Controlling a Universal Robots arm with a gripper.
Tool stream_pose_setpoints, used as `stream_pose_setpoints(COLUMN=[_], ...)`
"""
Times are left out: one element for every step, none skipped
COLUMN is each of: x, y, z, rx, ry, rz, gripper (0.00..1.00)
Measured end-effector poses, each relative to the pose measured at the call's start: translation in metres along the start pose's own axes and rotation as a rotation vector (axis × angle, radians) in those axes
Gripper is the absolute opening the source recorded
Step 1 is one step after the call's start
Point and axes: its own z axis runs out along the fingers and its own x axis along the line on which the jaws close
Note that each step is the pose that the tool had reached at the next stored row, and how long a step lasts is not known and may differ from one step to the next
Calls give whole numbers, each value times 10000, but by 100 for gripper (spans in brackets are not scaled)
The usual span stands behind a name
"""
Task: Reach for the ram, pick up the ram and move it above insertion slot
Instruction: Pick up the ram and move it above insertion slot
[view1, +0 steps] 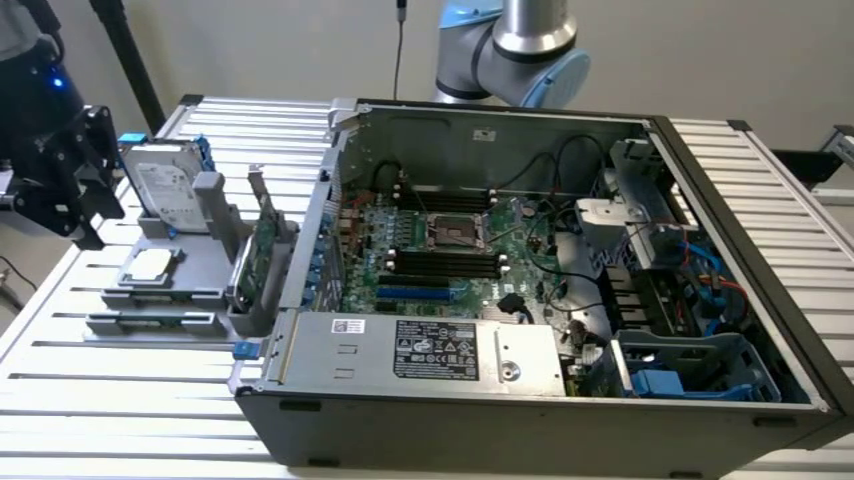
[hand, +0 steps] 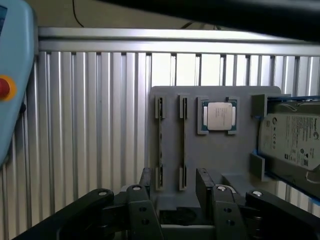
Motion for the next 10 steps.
stream_pose_setpoints(x=[5,10,13,16,18,20,21,23,24,26], y=[0,-1,-1,-2,-3,-5,-7,-9,-12,-15], z=[19,37,54,73,92,109,127,145,163,181], rx=[0,0,-1,-2,0,-2,-1,-1,-1,-1], ry=[-1,-1,0,-1,-2,-3,-3,-4,-5,-4], rz=[9,25,43,65,89,114,137,155,166,169], gripper=[48,48,48,48,48,48,48,48,48,48])
